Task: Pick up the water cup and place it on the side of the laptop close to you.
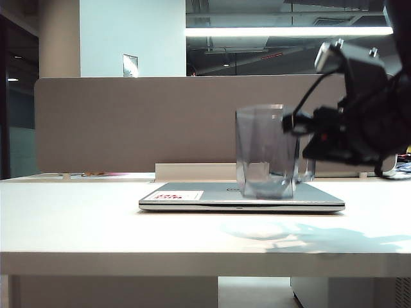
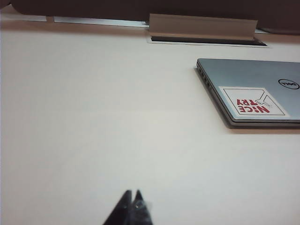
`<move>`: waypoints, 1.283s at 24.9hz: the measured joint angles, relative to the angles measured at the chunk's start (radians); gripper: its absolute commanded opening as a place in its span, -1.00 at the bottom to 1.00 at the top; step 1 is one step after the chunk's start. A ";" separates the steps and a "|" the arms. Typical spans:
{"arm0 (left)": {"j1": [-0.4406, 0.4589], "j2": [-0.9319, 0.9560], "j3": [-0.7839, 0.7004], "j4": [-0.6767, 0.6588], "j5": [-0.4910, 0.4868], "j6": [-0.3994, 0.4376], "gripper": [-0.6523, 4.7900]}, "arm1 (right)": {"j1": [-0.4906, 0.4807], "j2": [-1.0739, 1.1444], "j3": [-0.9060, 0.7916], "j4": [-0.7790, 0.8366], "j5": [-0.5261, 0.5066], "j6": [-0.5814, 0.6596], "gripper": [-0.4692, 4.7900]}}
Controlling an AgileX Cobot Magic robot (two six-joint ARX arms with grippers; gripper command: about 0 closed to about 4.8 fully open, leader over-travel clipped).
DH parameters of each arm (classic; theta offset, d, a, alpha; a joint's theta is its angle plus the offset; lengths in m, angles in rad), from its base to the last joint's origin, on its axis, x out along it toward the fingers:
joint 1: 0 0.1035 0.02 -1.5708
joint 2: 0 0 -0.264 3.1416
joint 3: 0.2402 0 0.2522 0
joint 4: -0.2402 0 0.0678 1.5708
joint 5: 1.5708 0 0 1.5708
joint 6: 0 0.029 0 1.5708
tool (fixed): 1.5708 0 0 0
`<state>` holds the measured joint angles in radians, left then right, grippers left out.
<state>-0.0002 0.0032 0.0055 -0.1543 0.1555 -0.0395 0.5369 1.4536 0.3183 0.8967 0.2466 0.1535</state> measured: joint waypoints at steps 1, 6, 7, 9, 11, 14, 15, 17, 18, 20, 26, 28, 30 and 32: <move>0.000 0.000 0.000 0.000 0.000 0.000 -0.78 | 0.000 0.027 0.000 0.024 0.000 0.000 -0.85; 0.000 0.000 0.000 0.000 0.000 0.000 -0.78 | 0.000 0.161 0.000 0.181 0.000 0.000 -0.85; 0.000 0.000 0.000 0.000 0.000 0.000 -0.78 | 0.000 0.183 0.000 0.203 0.000 0.000 -0.84; 0.000 0.000 0.000 0.000 0.000 0.000 -0.78 | 0.000 0.227 0.000 0.249 -0.004 0.000 -0.85; 0.000 0.000 0.000 0.000 0.000 0.000 -0.78 | 0.000 0.280 0.001 0.306 -0.004 0.000 -0.85; 0.000 0.000 0.000 0.000 0.000 0.000 -0.78 | 0.000 0.329 0.001 0.351 -0.009 0.000 -0.84; 0.000 0.000 0.000 0.000 0.000 0.000 -0.78 | 0.000 0.339 0.001 0.364 -0.012 0.000 -0.85; 0.000 0.000 0.000 0.000 0.000 0.000 -0.78 | 0.000 0.349 0.003 0.383 -0.015 0.000 -0.85; 0.000 0.000 0.000 0.000 0.000 0.000 -0.78 | 0.000 0.350 0.006 0.389 -0.015 0.000 -0.85; 0.000 0.000 0.000 0.000 0.000 0.000 -0.78 | 0.000 0.356 0.018 0.397 -0.015 0.000 -0.85; 0.000 0.000 0.000 0.000 0.000 0.000 -0.78 | -0.001 0.388 0.049 0.404 -0.015 0.000 -0.85; 0.000 0.000 0.000 0.000 0.000 0.000 -0.78 | -0.001 0.400 0.056 0.405 -0.015 0.000 -0.85; 0.000 0.000 0.000 0.000 0.000 0.000 -0.78 | -0.001 0.409 0.061 0.402 -0.015 0.000 -0.85; 0.000 0.000 0.000 0.000 0.000 0.000 -0.78 | -0.001 0.409 0.062 0.398 -0.015 0.000 -0.84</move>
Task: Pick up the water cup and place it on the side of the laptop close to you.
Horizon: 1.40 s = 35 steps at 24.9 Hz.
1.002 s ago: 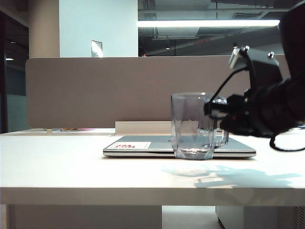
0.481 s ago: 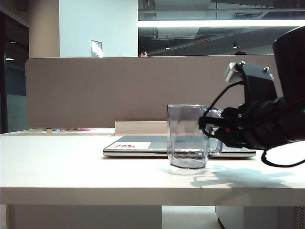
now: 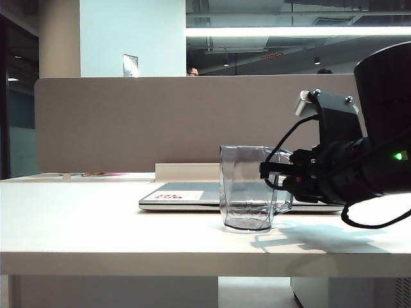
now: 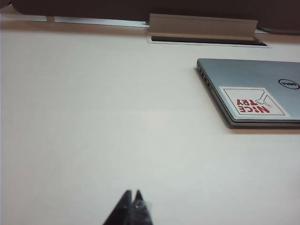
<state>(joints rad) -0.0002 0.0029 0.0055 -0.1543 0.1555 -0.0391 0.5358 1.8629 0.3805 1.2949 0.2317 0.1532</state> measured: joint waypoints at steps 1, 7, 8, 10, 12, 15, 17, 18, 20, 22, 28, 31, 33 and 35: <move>0.000 0.000 0.000 0.000 0.000 0.000 -0.78 | 0.000 0.000 0.003 -0.004 0.000 0.000 -0.84; 0.000 0.000 0.000 0.000 0.000 0.000 -0.78 | 0.000 0.000 0.004 -0.013 0.000 0.000 -0.72; 0.000 0.000 0.000 0.000 0.000 0.000 -0.78 | 0.000 0.000 0.004 -0.013 0.000 0.000 -0.72; 0.000 0.000 0.000 0.000 0.000 0.000 -0.78 | 0.000 0.000 0.004 -0.015 0.000 0.000 -0.72; 0.000 0.000 0.000 0.000 0.000 0.000 -0.78 | 0.000 0.000 0.004 -0.016 0.000 0.000 -0.71; 0.000 0.000 0.000 0.000 0.000 0.000 -0.78 | 0.000 0.000 0.004 -0.016 0.000 0.000 -0.61; 0.000 0.000 0.000 0.000 0.000 0.000 -0.78 | 0.000 0.000 0.004 -0.017 0.000 0.000 -0.61; 0.000 0.000 0.000 0.000 0.000 0.000 -0.78 | 0.000 0.000 0.004 -0.019 0.000 0.000 -0.61; 0.000 0.000 0.000 0.000 0.000 0.000 -0.78 | 0.000 0.000 0.004 -0.022 -0.001 0.000 -0.59; 0.000 0.000 0.000 0.000 0.000 0.000 -0.78 | 0.000 0.000 0.004 -0.023 -0.001 0.000 -0.44; 0.000 0.000 0.000 0.000 0.000 0.000 -0.78 | 0.000 0.000 0.004 -0.022 -0.006 0.000 -0.38; 0.000 0.000 0.000 0.000 0.000 0.000 -0.78 | 0.000 0.000 0.004 -0.021 -0.006 0.000 -0.20; 0.000 0.000 0.000 0.000 0.000 0.000 -0.78 | 0.000 0.000 0.004 -0.021 -0.006 0.001 -0.20; 0.000 0.000 0.000 0.000 0.000 0.000 -0.78 | 0.000 0.000 0.003 -0.021 -0.007 0.000 -0.20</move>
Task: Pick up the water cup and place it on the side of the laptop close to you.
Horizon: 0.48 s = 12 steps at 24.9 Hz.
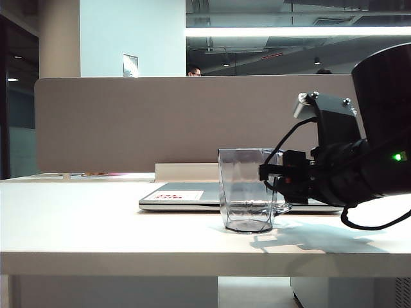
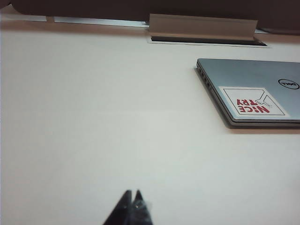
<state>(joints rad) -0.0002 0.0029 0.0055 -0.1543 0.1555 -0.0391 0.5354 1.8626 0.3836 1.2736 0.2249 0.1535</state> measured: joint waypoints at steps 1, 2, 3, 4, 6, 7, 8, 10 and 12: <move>0.000 0.000 0.000 0.000 0.000 0.000 -0.78 | 0.000 0.000 -0.003 0.001 0.000 0.000 -0.18; 0.000 0.000 0.000 0.000 0.000 0.000 -0.78 | 0.000 0.000 -0.007 0.002 0.000 0.000 -0.17; 0.000 0.000 0.000 0.000 0.000 0.000 -0.78 | 0.000 0.000 -0.016 0.009 0.000 0.000 -0.17; 0.000 0.000 0.000 0.000 0.000 0.000 -0.78 | 0.000 0.000 -0.030 0.020 0.000 0.000 -0.17; 0.000 0.000 0.000 0.000 0.000 0.000 -0.78 | 0.000 0.000 -0.058 0.055 0.000 0.000 -0.17; 0.000 0.000 0.000 0.000 0.000 0.000 -0.78 | 0.000 0.000 -0.069 0.073 0.000 0.000 -0.17; 0.000 0.000 0.000 0.000 0.000 0.000 -0.78 | 0.000 0.000 -0.087 0.100 0.000 0.000 -0.17; 0.000 0.000 0.000 0.000 0.000 0.000 -0.78 | 0.000 -0.003 -0.103 0.107 0.000 0.000 -0.17; 0.000 0.000 0.000 0.000 0.000 0.000 -0.78 | 0.005 -0.003 -0.120 0.106 0.000 0.000 -0.17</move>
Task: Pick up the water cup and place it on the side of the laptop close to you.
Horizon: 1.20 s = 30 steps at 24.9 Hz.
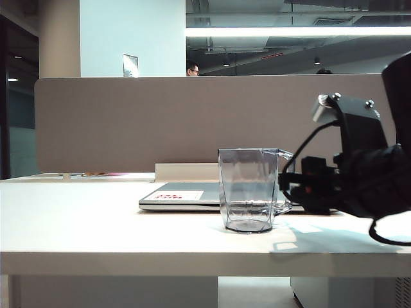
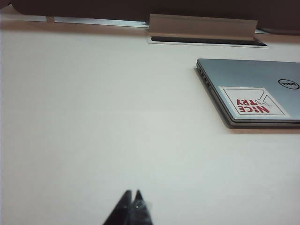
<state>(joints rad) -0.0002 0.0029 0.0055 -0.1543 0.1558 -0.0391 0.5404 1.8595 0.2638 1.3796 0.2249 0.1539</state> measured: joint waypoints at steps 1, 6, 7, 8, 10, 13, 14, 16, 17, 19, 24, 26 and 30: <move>0.000 0.000 0.000 0.000 0.000 0.000 -0.78 | 0.004 -0.001 -0.008 0.000 0.000 0.000 -0.17; 0.000 0.000 0.000 0.000 0.000 0.000 -0.77 | 0.022 -0.075 -0.072 0.000 0.003 0.000 -0.62; 0.000 0.000 0.000 0.000 0.000 0.000 -0.77 | 0.020 -0.093 -0.081 -0.001 0.007 0.000 -0.75; 0.000 0.000 0.000 0.000 0.000 0.000 -0.77 | 0.018 -0.121 -0.094 -0.001 0.020 0.000 -0.85; 0.000 0.000 0.000 0.000 0.000 0.000 -0.77 | 0.017 -0.184 -0.121 0.000 0.065 -0.009 -0.85; 0.000 0.000 0.000 0.000 0.000 0.000 -0.77 | 0.017 -0.290 -0.159 0.004 0.133 -0.055 -0.85; 0.000 0.000 0.000 0.000 0.000 0.000 -0.77 | 0.017 -0.323 -0.172 0.003 0.148 -0.071 -0.85; 0.000 0.000 0.000 0.000 0.000 0.000 -0.77 | 0.017 -0.383 -0.193 0.003 0.171 -0.092 -0.85; 0.000 0.000 0.000 0.000 0.000 0.000 -0.77 | 0.017 -0.405 -0.200 0.004 0.180 -0.095 -0.85; 0.000 0.000 0.000 0.000 0.000 0.000 -0.77 | 0.017 -0.450 -0.220 0.005 0.203 -0.101 -0.85; 0.000 0.000 0.000 0.000 0.000 0.000 -0.77 | 0.017 -0.560 -0.259 -0.007 0.243 -0.163 -0.85; 0.000 0.000 0.000 0.000 0.000 0.000 -0.77 | 0.017 -0.600 -0.259 -0.032 0.248 -0.169 -0.85; 0.000 0.000 0.000 0.000 0.000 0.000 -0.77 | 0.017 -0.616 -0.259 -0.061 0.253 -0.171 -0.85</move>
<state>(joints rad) -0.0002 0.0032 0.0055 -0.1543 0.1558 -0.0391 0.5571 1.2434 0.0051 1.3190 0.4782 -0.0166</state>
